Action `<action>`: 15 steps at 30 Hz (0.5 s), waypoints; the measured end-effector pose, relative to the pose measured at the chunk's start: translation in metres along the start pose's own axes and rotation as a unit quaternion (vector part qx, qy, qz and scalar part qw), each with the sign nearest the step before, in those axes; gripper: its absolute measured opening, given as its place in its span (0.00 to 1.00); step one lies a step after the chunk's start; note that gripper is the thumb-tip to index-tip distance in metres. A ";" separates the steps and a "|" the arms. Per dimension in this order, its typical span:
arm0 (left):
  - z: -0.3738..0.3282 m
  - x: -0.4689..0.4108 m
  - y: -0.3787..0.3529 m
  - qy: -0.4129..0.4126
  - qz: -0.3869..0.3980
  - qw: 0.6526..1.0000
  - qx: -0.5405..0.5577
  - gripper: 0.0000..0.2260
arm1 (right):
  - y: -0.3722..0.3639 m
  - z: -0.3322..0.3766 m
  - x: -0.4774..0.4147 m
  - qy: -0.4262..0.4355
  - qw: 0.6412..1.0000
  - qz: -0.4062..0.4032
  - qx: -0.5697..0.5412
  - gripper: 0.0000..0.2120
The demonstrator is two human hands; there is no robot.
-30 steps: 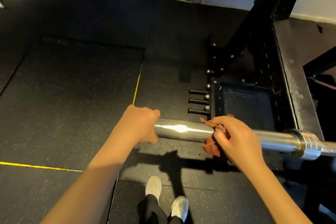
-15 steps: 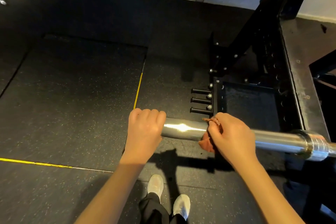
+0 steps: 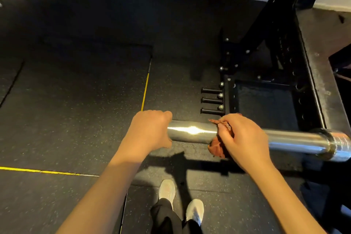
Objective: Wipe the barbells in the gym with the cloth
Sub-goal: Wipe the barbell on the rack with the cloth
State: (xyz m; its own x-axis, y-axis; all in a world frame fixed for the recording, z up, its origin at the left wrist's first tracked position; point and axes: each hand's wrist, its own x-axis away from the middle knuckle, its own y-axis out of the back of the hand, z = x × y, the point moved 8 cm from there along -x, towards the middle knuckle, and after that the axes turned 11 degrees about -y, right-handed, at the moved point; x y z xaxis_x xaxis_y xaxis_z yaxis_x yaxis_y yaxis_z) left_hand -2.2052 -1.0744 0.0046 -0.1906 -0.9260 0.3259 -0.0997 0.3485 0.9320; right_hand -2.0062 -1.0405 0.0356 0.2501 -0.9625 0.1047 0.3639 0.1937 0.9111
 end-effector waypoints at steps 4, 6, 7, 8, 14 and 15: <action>-0.010 0.010 -0.001 -0.027 -0.146 0.987 -0.063 0.16 | -0.026 0.066 -0.001 0.065 0.997 -0.031 0.017 0.14; -0.010 0.012 -0.001 -0.027 -0.177 0.981 -0.074 0.17 | -0.030 0.070 -0.001 0.095 0.995 0.000 0.007 0.14; -0.010 0.013 -0.002 -0.031 -0.179 0.981 -0.070 0.17 | -0.028 0.061 0.000 0.098 0.995 0.019 -0.007 0.15; -0.009 0.015 -0.002 -0.041 -0.176 0.982 -0.051 0.17 | -0.022 0.048 0.002 0.092 0.995 0.028 -0.019 0.16; 0.000 0.022 -0.007 -0.073 -0.138 0.985 0.077 0.28 | -0.011 0.043 0.005 0.020 0.995 -0.096 0.004 0.14; -0.001 0.023 -0.009 -0.076 -0.131 0.985 0.083 0.30 | -0.018 0.057 0.005 0.033 0.995 -0.095 0.009 0.14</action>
State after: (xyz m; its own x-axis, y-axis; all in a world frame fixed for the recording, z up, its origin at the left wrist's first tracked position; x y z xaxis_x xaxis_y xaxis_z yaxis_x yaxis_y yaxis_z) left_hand -2.2075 -1.0985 0.0040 -0.2793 -0.9594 0.0383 -0.3214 0.1309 0.9379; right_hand -2.0625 -1.0596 0.0422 0.2365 -0.9669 -0.0957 0.3941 0.0055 0.9191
